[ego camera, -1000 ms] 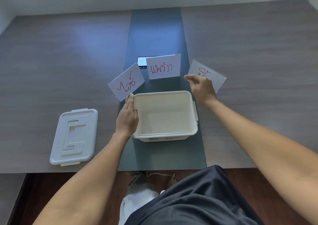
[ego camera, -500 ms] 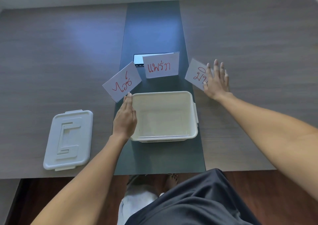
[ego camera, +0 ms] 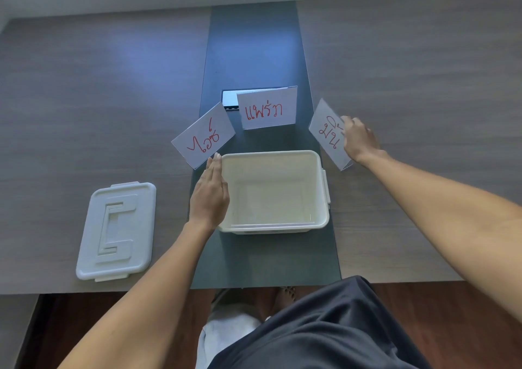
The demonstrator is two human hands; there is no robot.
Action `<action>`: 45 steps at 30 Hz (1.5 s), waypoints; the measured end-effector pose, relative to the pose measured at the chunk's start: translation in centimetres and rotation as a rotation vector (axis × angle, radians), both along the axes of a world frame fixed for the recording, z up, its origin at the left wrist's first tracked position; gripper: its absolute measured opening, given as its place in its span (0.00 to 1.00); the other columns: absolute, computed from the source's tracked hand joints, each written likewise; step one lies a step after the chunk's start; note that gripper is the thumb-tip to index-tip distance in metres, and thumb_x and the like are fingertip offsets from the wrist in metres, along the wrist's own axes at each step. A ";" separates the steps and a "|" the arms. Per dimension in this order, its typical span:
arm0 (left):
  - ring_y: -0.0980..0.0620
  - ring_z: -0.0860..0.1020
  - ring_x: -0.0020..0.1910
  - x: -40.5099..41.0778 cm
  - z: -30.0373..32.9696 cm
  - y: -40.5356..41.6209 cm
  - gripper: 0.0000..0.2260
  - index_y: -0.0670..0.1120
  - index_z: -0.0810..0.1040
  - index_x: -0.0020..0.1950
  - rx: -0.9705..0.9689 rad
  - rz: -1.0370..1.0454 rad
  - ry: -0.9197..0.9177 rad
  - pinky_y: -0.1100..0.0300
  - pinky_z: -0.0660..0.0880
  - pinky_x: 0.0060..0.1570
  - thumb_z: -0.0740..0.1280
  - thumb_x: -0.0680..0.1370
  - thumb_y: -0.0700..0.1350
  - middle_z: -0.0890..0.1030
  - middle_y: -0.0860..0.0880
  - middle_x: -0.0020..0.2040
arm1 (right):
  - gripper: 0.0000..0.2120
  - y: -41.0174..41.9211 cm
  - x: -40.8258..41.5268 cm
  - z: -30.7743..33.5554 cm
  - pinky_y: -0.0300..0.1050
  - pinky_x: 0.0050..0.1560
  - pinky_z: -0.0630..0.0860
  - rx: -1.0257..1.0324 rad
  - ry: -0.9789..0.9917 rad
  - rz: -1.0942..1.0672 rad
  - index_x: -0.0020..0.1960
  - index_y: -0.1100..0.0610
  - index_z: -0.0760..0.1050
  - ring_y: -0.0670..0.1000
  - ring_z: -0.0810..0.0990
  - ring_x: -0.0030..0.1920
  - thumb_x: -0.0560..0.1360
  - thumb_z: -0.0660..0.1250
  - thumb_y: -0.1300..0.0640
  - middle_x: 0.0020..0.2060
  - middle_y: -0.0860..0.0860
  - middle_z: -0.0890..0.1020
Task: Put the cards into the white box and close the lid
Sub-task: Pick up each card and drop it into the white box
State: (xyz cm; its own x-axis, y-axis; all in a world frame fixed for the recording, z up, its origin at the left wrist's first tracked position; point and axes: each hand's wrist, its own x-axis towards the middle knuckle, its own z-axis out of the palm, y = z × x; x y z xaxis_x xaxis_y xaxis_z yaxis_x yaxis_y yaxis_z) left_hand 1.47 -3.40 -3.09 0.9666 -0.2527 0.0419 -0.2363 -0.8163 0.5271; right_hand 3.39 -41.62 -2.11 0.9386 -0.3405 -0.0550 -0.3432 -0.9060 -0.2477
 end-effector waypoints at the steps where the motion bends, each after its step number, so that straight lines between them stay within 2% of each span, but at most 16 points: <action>1: 0.50 0.55 0.80 0.0 0.0 0.0 0.24 0.44 0.55 0.80 0.013 -0.006 -0.008 0.49 0.59 0.76 0.51 0.83 0.39 0.59 0.47 0.80 | 0.21 0.1 -0.1 0.2 0.59 0.54 0.77 0.024 -0.016 -0.014 0.70 0.60 0.67 0.68 0.78 0.57 0.77 0.61 0.67 0.60 0.63 0.76; 6: 0.50 0.55 0.80 0.0 -0.1 0.0 0.24 0.44 0.55 0.80 0.037 -0.009 -0.019 0.50 0.58 0.77 0.51 0.83 0.39 0.59 0.47 0.80 | 0.16 1.0 0.0 2.6 0.53 0.48 0.75 0.051 -0.092 -0.018 0.65 0.59 0.74 0.67 0.79 0.55 0.78 0.63 0.63 0.57 0.61 0.79; 10: 0.50 0.55 0.80 0.0 -0.3 0.0 0.24 0.44 0.55 0.80 0.048 0.003 -0.013 0.50 0.57 0.77 0.50 0.83 0.40 0.59 0.48 0.80 | 0.16 2.4 0.3 6.3 0.52 0.50 0.76 0.083 -0.212 -0.018 0.64 0.55 0.77 0.65 0.80 0.54 0.77 0.62 0.60 0.56 0.59 0.81; 13: 0.51 0.55 0.80 0.1 -0.3 -0.1 0.24 0.45 0.55 0.80 0.046 0.009 -0.009 0.50 0.56 0.77 0.50 0.83 0.40 0.59 0.48 0.80 | 0.16 3.9 0.3 9.3 0.48 0.47 0.77 0.120 -0.322 -0.023 0.63 0.54 0.79 0.62 0.81 0.54 0.77 0.62 0.60 0.56 0.57 0.83; 16: 0.50 0.55 0.80 0.2 -0.4 0.1 0.24 0.44 0.55 0.80 0.042 0.010 -0.006 0.50 0.57 0.77 0.50 0.83 0.40 0.59 0.48 0.80 | 0.16 5.5 -0.4 12.0 0.54 0.48 0.82 0.209 -0.405 -0.012 0.62 0.52 0.80 0.59 0.84 0.53 0.76 0.62 0.57 0.55 0.53 0.85; 19: 0.50 0.54 0.80 0.0 -0.4 0.1 0.24 0.44 0.55 0.80 0.035 0.011 -0.008 0.50 0.57 0.77 0.49 0.83 0.40 0.59 0.48 0.80 | 0.17 7.1 -1.7 13.9 0.51 0.50 0.83 0.334 -0.412 0.029 0.63 0.51 0.80 0.53 0.85 0.54 0.76 0.62 0.56 0.55 0.50 0.86; 22: 0.51 0.54 0.80 0.1 -0.5 0.1 0.24 0.44 0.56 0.80 0.024 0.013 -0.003 0.50 0.56 0.77 0.49 0.83 0.40 0.59 0.48 0.80 | 0.17 8.9 -3.2 15.2 0.48 0.55 0.82 0.424 -0.372 0.097 0.64 0.52 0.80 0.51 0.84 0.55 0.77 0.63 0.58 0.56 0.50 0.85; 26: 0.51 0.54 0.80 -0.1 -0.4 0.1 0.24 0.45 0.55 0.80 -0.006 0.021 0.012 0.51 0.56 0.77 0.49 0.84 0.41 0.58 0.49 0.80 | 0.16 10.9 -5.5 15.4 0.43 0.51 0.82 0.541 -0.302 0.177 0.65 0.55 0.79 0.52 0.83 0.54 0.78 0.65 0.60 0.56 0.53 0.85; 32: 0.51 0.53 0.80 0.0 -0.4 0.1 0.23 0.46 0.55 0.80 -0.046 0.017 0.038 0.50 0.55 0.77 0.49 0.85 0.44 0.58 0.49 0.80 | 0.14 11.9 -8.1 13.0 0.50 0.49 0.84 0.743 -0.119 0.309 0.62 0.55 0.81 0.53 0.84 0.56 0.78 0.68 0.63 0.57 0.53 0.84; 36: 0.50 0.53 0.80 0.0 -0.6 0.2 0.23 0.46 0.55 0.80 -0.097 0.012 0.047 0.48 0.57 0.76 0.49 0.85 0.43 0.59 0.48 0.80 | 0.13 12.2 -9.1 11.3 0.45 0.52 0.83 0.727 -0.005 0.372 0.62 0.53 0.81 0.50 0.85 0.54 0.78 0.68 0.60 0.55 0.51 0.85; 40: 0.52 0.53 0.80 0.2 -0.7 0.3 0.23 0.47 0.55 0.80 -0.123 0.021 0.061 0.49 0.57 0.77 0.49 0.84 0.43 0.59 0.50 0.80 | 0.13 12.5 -10.0 9.5 0.42 0.59 0.79 0.722 0.139 0.382 0.61 0.49 0.82 0.45 0.84 0.55 0.79 0.68 0.58 0.51 0.41 0.84; 43: 0.52 0.53 0.80 0.2 -0.7 0.4 0.23 0.47 0.55 0.80 -0.128 0.017 0.056 0.49 0.57 0.77 0.49 0.84 0.42 0.59 0.50 0.80 | 0.13 13.1 -10.5 8.0 0.43 0.64 0.75 0.666 0.246 0.405 0.61 0.45 0.82 0.45 0.81 0.59 0.79 0.67 0.56 0.57 0.42 0.84; 45: 0.52 0.53 0.80 0.2 -0.7 0.4 0.23 0.47 0.55 0.80 -0.129 0.024 0.054 0.49 0.58 0.76 0.49 0.84 0.42 0.59 0.50 0.80 | 0.13 13.4 -10.8 7.3 0.40 0.63 0.74 0.651 0.314 0.432 0.62 0.45 0.81 0.46 0.80 0.59 0.80 0.66 0.56 0.60 0.44 0.83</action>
State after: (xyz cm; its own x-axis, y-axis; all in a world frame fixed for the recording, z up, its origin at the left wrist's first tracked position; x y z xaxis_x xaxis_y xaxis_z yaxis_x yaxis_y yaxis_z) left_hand 1.63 -3.00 -3.83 0.9740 -0.2255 0.0200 -0.1859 -0.7459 0.6396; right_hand -7.40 -28.21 5.19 0.8874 0.2356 -0.3963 -0.1392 -0.6826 -0.7174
